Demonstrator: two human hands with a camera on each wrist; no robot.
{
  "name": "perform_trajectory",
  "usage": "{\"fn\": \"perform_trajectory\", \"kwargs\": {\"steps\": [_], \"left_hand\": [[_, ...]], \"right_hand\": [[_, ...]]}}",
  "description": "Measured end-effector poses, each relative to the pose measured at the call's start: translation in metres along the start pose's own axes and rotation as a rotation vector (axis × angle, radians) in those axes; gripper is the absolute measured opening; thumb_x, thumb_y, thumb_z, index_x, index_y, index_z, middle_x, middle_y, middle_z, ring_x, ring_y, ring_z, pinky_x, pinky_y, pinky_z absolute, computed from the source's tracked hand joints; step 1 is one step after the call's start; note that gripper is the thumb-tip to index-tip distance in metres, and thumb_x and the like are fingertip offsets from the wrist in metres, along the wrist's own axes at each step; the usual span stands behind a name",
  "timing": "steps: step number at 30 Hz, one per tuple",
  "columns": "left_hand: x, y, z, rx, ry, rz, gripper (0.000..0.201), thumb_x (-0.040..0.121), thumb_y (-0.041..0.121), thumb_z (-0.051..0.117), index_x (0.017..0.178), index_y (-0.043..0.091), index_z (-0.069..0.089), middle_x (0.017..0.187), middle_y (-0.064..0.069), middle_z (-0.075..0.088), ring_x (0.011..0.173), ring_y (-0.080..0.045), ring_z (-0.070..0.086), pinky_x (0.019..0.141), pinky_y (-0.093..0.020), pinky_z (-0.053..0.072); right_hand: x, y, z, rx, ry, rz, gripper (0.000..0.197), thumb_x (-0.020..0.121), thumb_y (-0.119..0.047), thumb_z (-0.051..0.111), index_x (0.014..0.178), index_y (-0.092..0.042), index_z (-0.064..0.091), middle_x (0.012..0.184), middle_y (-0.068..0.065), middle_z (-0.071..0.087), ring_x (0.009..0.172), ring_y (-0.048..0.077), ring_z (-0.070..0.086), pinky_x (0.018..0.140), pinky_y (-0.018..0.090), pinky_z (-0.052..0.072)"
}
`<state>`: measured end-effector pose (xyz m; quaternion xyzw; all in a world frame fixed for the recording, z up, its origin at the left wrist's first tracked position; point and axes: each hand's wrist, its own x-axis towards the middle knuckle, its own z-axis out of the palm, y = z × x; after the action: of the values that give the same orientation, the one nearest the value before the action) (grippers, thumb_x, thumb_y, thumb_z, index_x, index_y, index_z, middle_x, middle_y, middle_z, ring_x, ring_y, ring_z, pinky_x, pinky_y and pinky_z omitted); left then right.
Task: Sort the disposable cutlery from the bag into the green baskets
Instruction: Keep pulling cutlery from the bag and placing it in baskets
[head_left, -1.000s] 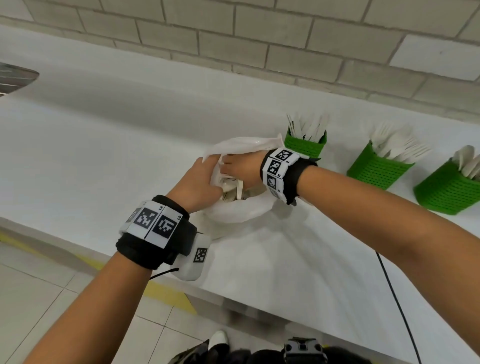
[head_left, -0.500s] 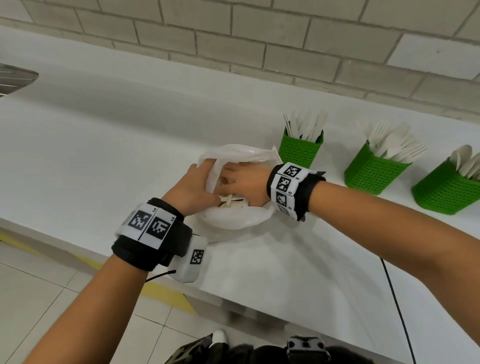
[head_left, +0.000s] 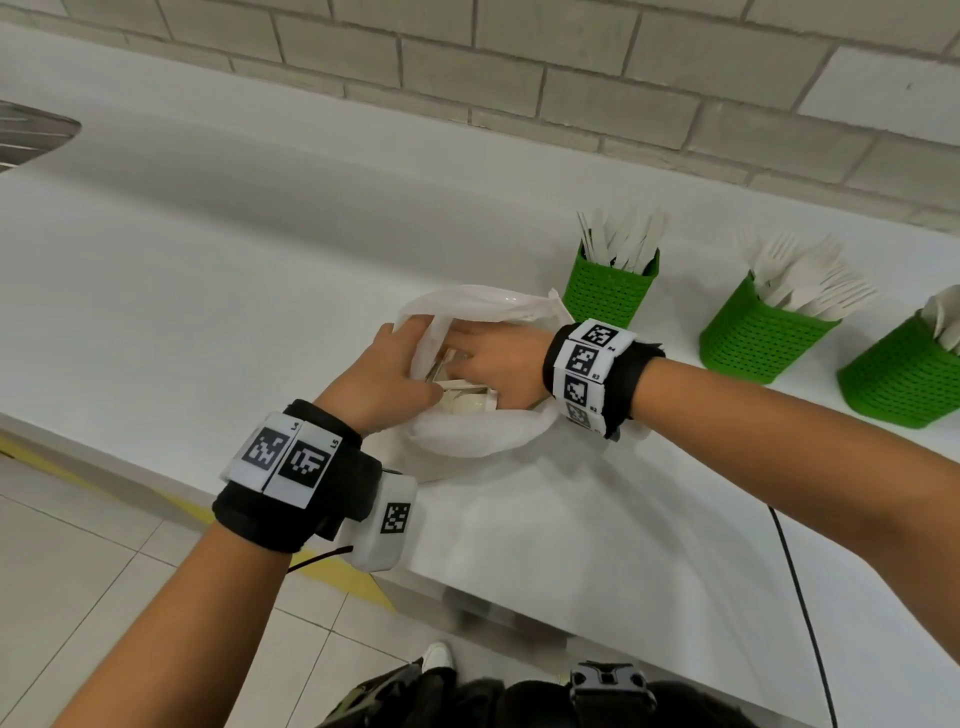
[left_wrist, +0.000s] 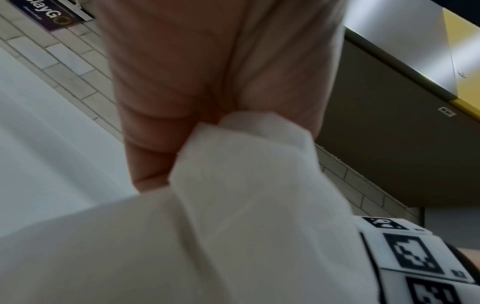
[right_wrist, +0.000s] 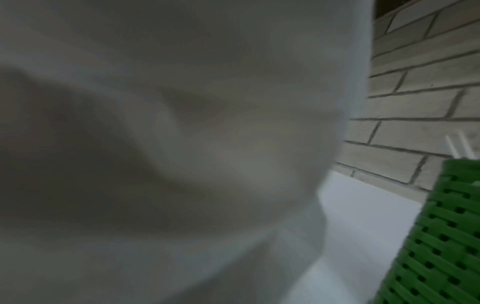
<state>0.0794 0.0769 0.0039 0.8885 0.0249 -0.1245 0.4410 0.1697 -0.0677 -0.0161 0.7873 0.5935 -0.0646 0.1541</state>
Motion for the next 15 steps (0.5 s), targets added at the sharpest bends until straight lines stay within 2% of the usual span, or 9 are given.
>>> {"fn": "perform_trajectory", "kwargs": {"steps": [2, 5, 8, 10, 13, 15], "left_hand": [[-0.001, 0.002, 0.001, -0.001, -0.004, 0.007, 0.072, 0.079, 0.006, 0.054, 0.142, 0.032, 0.029, 0.133, -0.006, 0.04, 0.118, -0.026, 0.045, 0.1, -0.046, 0.041], [-0.003, 0.002, -0.003, 0.006, -0.007, -0.003, 0.074, 0.074, 0.015, 0.052, 0.141, 0.035, 0.031, 0.132, -0.004, 0.04, 0.118, -0.024, 0.045, 0.1, -0.042, 0.041], [-0.004, -0.002, -0.006, 0.033, 0.007, -0.036, 0.066, 0.084, 0.004, 0.051, 0.141, 0.033, 0.033, 0.123, 0.0, 0.035, 0.108, -0.017, 0.04, 0.091, -0.028, 0.034], [-0.004, -0.003, -0.007, 0.053, 0.016, -0.031, 0.066, 0.086, 0.0, 0.049, 0.141, 0.031, 0.034, 0.119, -0.001, 0.035, 0.105, -0.017, 0.038, 0.089, -0.026, 0.031], [-0.007, -0.002, -0.01, 0.049, 0.013, -0.036, 0.063, 0.085, -0.001, 0.05, 0.14, 0.028, 0.039, 0.117, -0.001, 0.037, 0.111, -0.021, 0.042, 0.089, -0.026, 0.032], [-0.009, 0.0, -0.011, 0.055, 0.003, -0.03, 0.063, 0.085, 0.0, 0.051, 0.138, 0.031, 0.04, 0.115, -0.001, 0.038, 0.111, -0.021, 0.043, 0.086, -0.025, 0.031]], "right_hand": [[0.001, -0.006, 0.001, 0.029, -0.081, 0.029, 0.055, 0.084, -0.03, 0.06, 0.133, -0.006, 0.048, 0.138, 0.014, 0.044, 0.128, 0.029, 0.041, 0.107, 0.039, 0.032], [0.005, -0.005, 0.0, 0.071, -0.083, 0.051, 0.058, 0.084, -0.033, 0.059, 0.135, -0.01, 0.044, 0.134, 0.011, 0.051, 0.125, 0.03, 0.045, 0.103, 0.043, 0.036], [0.002, 0.003, 0.004, 0.097, -0.086, 0.075, 0.061, 0.084, -0.037, 0.058, 0.138, -0.011, 0.042, 0.136, 0.011, 0.05, 0.126, 0.03, 0.044, 0.106, 0.042, 0.032], [-0.001, 0.003, 0.006, 0.12, -0.056, 0.11, 0.052, 0.088, -0.035, 0.054, 0.134, -0.013, 0.047, 0.13, 0.011, 0.052, 0.122, 0.028, 0.046, 0.104, 0.035, 0.031], [-0.007, 0.004, 0.006, 0.306, 0.035, 0.153, 0.044, 0.086, -0.035, 0.058, 0.121, -0.01, 0.06, 0.117, 0.013, 0.056, 0.11, 0.027, 0.052, 0.093, 0.029, 0.034], [-0.01, 0.007, 0.003, 0.405, 0.016, 0.19, 0.042, 0.087, -0.033, 0.06, 0.123, -0.01, 0.059, 0.124, 0.01, 0.057, 0.114, 0.027, 0.052, 0.099, 0.03, 0.036]]}}
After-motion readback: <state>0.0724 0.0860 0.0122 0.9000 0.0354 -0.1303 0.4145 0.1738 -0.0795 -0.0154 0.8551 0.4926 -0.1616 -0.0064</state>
